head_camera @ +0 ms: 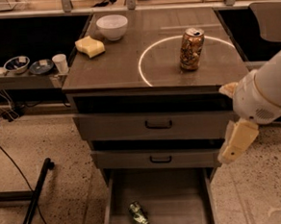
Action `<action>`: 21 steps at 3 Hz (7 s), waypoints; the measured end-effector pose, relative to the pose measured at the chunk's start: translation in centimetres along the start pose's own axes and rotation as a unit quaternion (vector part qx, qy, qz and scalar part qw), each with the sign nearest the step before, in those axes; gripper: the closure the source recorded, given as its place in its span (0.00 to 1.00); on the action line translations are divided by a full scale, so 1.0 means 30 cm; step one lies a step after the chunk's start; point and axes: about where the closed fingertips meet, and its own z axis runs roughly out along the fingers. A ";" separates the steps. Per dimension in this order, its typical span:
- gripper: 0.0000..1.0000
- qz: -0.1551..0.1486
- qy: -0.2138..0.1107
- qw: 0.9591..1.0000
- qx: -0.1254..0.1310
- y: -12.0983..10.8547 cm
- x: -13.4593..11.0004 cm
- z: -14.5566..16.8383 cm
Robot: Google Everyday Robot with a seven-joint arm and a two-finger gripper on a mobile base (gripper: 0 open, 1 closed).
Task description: Pick green can from bottom drawer and place on counter
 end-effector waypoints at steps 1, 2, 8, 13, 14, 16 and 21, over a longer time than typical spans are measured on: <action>0.00 -0.010 -0.004 1.000 0.014 -0.017 -0.002 0.013; 0.00 -0.003 -0.036 0.999 -0.026 0.007 0.013 0.118; 0.00 0.135 -0.295 0.942 -0.079 0.338 0.080 1.113; 0.00 0.058 -0.412 0.906 -0.079 0.346 -0.085 1.717; 0.00 0.051 -0.412 0.904 -0.104 0.374 -0.074 1.854; 0.00 0.073 -0.394 0.909 -0.117 0.377 -0.068 1.923; 0.15 0.088 -0.330 0.938 -0.059 0.443 0.103 2.336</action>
Offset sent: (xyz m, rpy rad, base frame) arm 0.0227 0.0224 -0.1393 0.3215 0.2065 0.1299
